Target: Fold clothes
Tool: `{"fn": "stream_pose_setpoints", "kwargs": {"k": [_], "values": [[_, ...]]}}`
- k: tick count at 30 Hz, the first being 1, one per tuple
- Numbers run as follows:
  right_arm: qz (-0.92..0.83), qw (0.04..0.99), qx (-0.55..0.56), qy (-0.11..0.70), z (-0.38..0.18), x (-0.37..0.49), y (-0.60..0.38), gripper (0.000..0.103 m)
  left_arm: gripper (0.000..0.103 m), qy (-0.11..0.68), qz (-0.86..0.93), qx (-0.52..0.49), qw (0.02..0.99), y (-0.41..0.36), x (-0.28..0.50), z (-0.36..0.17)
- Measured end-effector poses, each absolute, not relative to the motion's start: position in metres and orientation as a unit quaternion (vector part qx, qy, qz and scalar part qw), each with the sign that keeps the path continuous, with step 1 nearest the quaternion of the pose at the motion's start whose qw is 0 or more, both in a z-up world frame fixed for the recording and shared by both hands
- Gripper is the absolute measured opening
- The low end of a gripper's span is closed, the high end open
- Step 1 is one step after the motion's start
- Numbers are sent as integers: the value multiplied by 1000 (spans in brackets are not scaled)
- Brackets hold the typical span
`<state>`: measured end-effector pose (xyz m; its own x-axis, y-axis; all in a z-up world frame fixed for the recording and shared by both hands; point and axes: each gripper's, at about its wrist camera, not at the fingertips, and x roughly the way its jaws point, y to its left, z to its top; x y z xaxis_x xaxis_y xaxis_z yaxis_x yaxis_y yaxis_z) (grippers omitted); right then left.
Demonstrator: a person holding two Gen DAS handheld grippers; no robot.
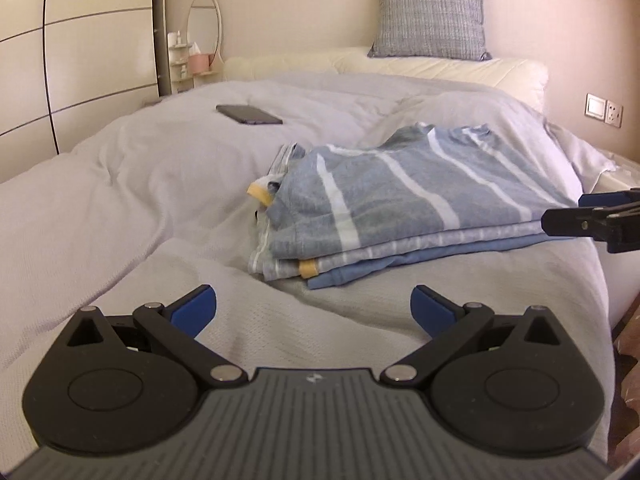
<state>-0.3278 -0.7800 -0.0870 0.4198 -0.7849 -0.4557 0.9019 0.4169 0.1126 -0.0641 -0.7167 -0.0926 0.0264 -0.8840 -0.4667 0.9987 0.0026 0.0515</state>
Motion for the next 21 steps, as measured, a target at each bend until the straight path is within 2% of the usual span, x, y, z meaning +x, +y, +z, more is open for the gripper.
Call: {"fn": "stream_pose_setpoints", "kwargs": {"k": [5,9,12,21], "values": [[-531,815,161,167,-68,-324,-753,101,102,166,-687,170,687,-689,-52,-79],[-524,826,139,158,-37,-319,-743,103,102,184,-664,230,688,-666,-31,-47],[-539,807,158,182,-16,-316,-760,103,102,183,-658,225,695,-662,-38,-36],[-530,790,227,206,-46,-323,-735,103,102,212,-653,218,694,-673,-80,-41]]}}
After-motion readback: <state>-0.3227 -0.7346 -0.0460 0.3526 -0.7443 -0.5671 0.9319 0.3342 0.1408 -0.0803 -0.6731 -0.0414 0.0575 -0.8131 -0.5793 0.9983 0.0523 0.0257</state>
